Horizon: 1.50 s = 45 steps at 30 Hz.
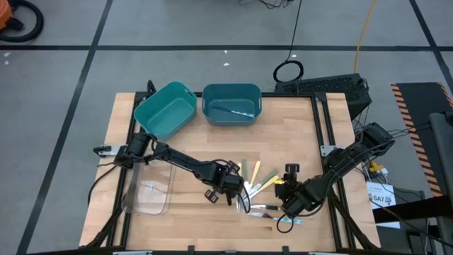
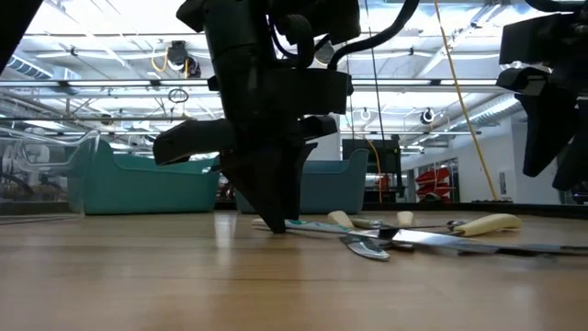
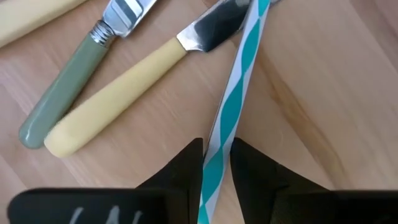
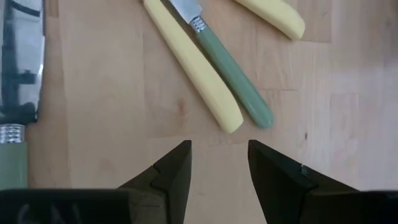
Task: Sort silverware by color (type)
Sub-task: Put the left blue table knife into the blue bin
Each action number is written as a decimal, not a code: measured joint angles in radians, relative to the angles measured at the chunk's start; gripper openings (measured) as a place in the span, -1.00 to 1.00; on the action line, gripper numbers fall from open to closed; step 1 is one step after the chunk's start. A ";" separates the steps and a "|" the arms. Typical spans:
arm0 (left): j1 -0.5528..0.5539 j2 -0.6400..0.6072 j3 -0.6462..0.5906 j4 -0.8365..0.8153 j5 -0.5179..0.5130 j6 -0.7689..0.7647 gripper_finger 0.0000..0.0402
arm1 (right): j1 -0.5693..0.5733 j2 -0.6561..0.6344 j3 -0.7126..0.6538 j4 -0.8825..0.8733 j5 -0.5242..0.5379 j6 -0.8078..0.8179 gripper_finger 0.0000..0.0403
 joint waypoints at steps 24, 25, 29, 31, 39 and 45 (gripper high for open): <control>-0.086 0.014 0.159 -0.199 -0.016 -0.139 -0.79 | 0.000 0.000 0.000 0.010 0.008 -0.022 -0.24; -0.091 0.014 0.172 -0.215 -0.032 -0.145 -0.79 | 0.000 0.000 0.000 0.010 0.008 -0.023 -0.24; -0.104 0.013 0.222 -0.247 -0.081 -0.167 -0.79 | 0.000 0.000 0.000 0.011 0.008 -0.023 -0.24; -0.106 0.011 0.239 -0.275 -0.106 -0.193 -0.79 | 0.000 0.000 0.000 0.018 0.008 -0.023 -0.24; -0.100 0.011 0.280 -0.486 -0.319 -0.426 -0.79 | 0.000 0.000 0.000 0.082 0.108 -0.039 -0.24; -0.102 0.010 0.284 -0.547 -0.435 -0.615 -0.79 | 0.000 0.000 0.000 0.171 0.376 -0.085 -0.24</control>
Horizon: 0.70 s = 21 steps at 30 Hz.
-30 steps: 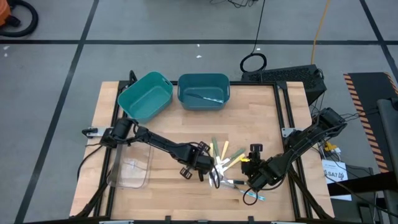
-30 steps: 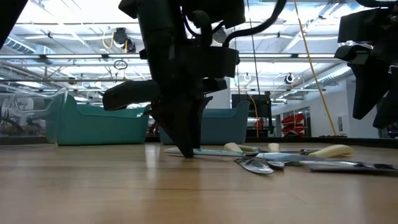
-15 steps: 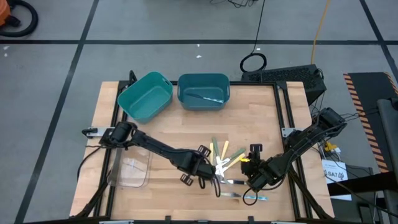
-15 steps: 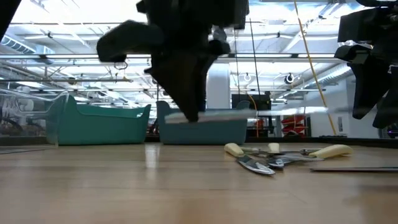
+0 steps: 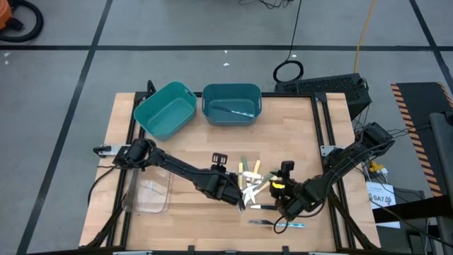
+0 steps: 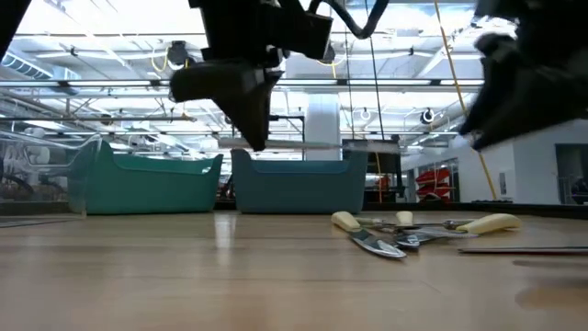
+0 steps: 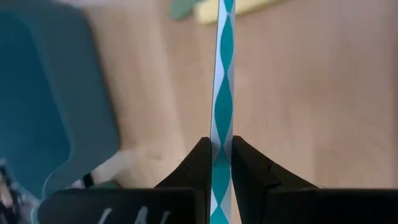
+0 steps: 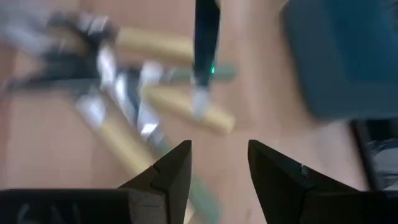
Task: Sort silverware by color (type)
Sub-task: Put the left blue table knife into the blue bin
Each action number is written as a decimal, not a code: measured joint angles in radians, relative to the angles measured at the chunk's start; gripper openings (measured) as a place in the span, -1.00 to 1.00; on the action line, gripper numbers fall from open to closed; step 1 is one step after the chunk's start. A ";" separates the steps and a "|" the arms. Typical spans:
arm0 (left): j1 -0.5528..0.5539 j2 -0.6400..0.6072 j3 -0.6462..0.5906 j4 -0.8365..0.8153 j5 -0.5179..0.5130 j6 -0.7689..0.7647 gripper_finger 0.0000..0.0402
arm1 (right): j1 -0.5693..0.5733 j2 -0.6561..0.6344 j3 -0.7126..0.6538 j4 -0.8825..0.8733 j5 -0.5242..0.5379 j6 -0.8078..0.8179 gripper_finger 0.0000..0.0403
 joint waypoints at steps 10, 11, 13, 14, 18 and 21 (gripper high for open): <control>0.011 -0.002 0.000 0.003 -0.155 -0.078 -0.79 | -0.012 0.000 0.000 0.377 0.225 -0.230 -0.24; 0.015 -0.002 0.000 0.013 -0.162 -0.082 -0.79 | -0.013 0.000 0.000 0.421 0.234 -0.270 -0.24; 0.019 -0.002 0.000 0.033 -0.191 -0.106 -0.79 | -0.014 0.000 0.000 0.498 0.242 -0.343 -0.24; 0.019 -0.002 0.000 0.039 -0.211 -0.126 -0.79 | -0.014 0.000 0.000 0.534 0.246 -0.377 -0.24; 0.026 -0.002 0.000 0.031 -0.255 -0.172 -0.79 | 0.007 -0.012 0.000 0.533 0.185 -0.496 -0.24; 0.027 -0.002 0.000 -0.013 -0.267 -0.200 -0.79 | 0.046 -0.081 -0.001 0.406 0.084 -0.450 -0.24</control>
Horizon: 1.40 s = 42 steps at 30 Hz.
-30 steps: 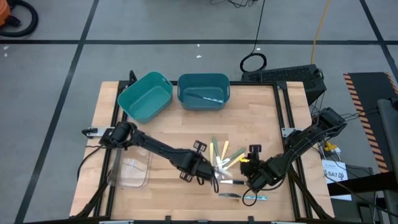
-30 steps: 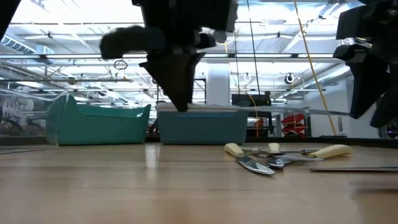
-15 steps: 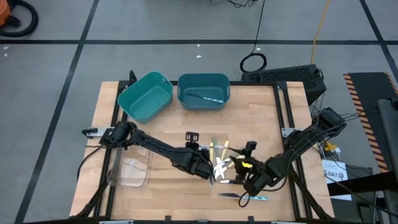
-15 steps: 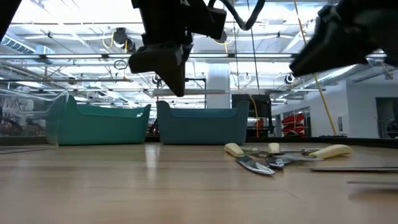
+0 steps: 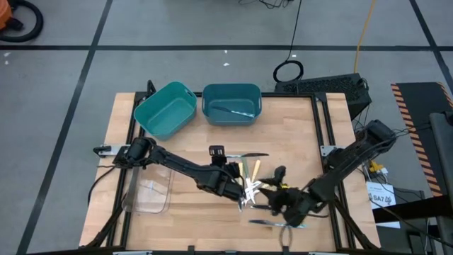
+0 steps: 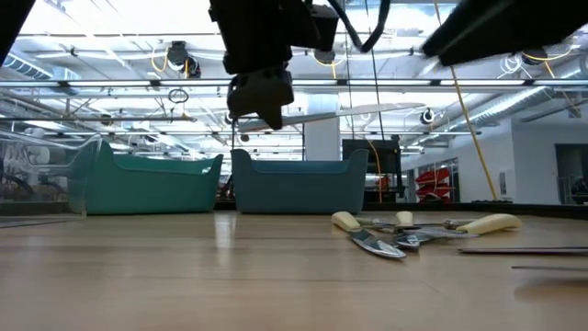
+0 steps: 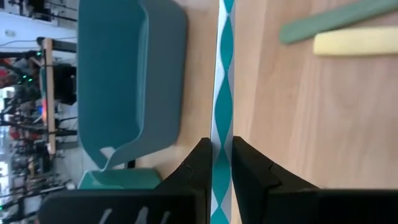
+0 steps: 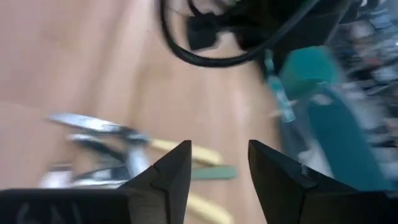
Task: Sort silverware by color (type)
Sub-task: Put the left blue table knife into the blue bin
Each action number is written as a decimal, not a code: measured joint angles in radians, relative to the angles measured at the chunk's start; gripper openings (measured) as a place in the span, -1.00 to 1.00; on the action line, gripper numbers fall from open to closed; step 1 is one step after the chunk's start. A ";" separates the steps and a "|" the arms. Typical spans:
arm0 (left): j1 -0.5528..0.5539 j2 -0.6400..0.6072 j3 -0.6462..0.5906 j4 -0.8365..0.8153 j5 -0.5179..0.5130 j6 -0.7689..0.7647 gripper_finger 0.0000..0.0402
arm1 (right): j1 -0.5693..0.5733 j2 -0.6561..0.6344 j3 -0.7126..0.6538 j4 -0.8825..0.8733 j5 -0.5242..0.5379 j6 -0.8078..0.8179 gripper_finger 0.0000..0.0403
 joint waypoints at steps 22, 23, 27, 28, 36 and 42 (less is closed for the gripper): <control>0.148 -0.072 -0.216 0.524 0.207 0.297 -0.79 | 0.104 -0.303 -0.410 0.235 -0.066 0.171 -0.24; 0.153 -0.102 -0.249 0.564 0.226 0.297 -0.79 | 0.104 -0.313 -0.437 0.281 -0.067 0.168 -0.24; 0.154 -0.253 -0.415 0.807 0.295 0.330 -0.79 | 0.083 -0.335 -0.548 0.507 -0.064 0.130 -0.24; 0.152 -0.294 -0.456 0.883 0.317 0.337 -0.79 | 0.073 -0.336 -0.573 0.575 -0.061 0.113 -0.24; 0.104 -0.435 -0.653 1.369 0.406 0.421 -0.79 | -0.033 -0.334 -0.663 1.121 -0.042 -0.059 -0.24; 0.071 -0.401 -0.671 1.663 0.484 0.490 -0.79 | -0.101 -0.304 -0.664 1.216 -0.120 -0.077 -0.24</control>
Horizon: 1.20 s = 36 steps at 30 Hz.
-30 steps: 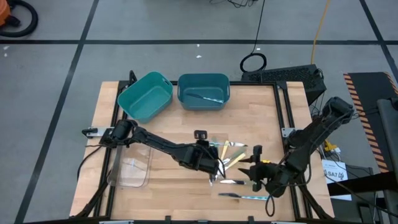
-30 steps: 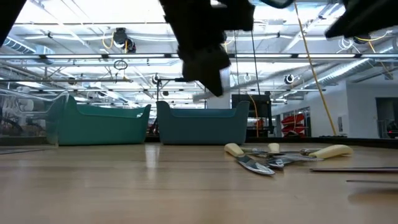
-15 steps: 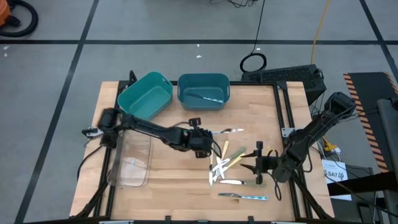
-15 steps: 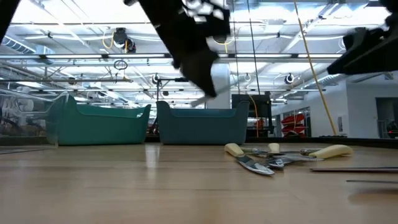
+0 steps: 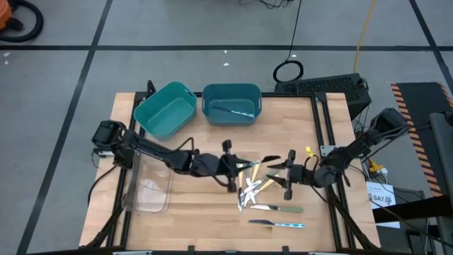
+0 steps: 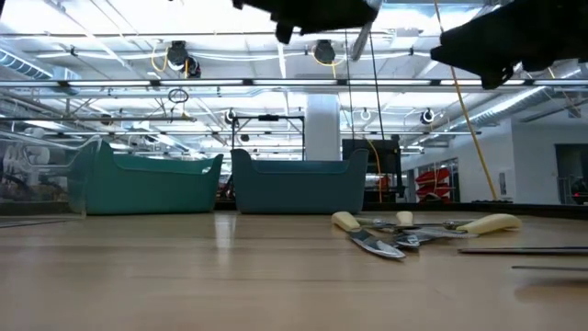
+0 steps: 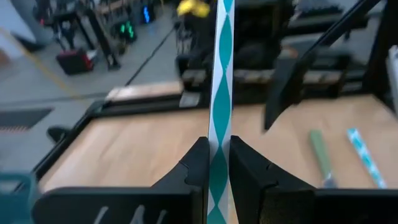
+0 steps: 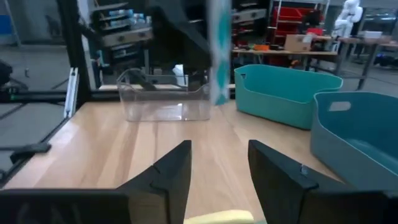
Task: Sort silverware by color (type)
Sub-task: Put the left blue table knife into the blue bin
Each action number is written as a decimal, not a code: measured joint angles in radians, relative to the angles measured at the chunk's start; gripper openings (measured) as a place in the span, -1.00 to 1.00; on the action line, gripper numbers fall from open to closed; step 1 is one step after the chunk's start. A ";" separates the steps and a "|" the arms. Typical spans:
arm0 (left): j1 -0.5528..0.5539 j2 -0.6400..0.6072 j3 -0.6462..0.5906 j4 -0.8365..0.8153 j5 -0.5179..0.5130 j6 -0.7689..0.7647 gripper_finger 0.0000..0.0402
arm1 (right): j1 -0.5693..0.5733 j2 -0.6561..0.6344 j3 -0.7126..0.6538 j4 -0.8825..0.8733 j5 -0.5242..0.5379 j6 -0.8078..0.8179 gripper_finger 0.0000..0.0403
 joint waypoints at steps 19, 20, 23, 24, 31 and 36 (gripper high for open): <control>-0.029 0.226 0.000 0.518 0.037 0.058 -0.79 | -0.112 0.036 0.001 0.106 -0.237 -0.044 0.11; -0.026 0.234 0.000 0.535 0.038 0.057 -0.79 | -0.116 0.039 0.001 0.106 -0.244 -0.039 0.11; -0.020 0.257 0.002 0.568 0.052 0.057 -0.79 | -0.129 0.050 0.001 0.106 -0.262 -0.019 0.09; -0.020 0.262 0.003 0.580 0.053 0.057 -0.79 | -0.132 0.057 0.001 0.107 -0.262 -0.015 0.07; -0.013 0.286 0.003 0.621 0.055 0.075 -0.79 | -0.135 0.102 0.034 0.109 -0.261 -0.033 -0.12; -0.009 0.286 0.003 0.627 0.087 0.082 -0.79 | -0.135 0.118 0.051 0.106 -0.259 -0.056 -0.50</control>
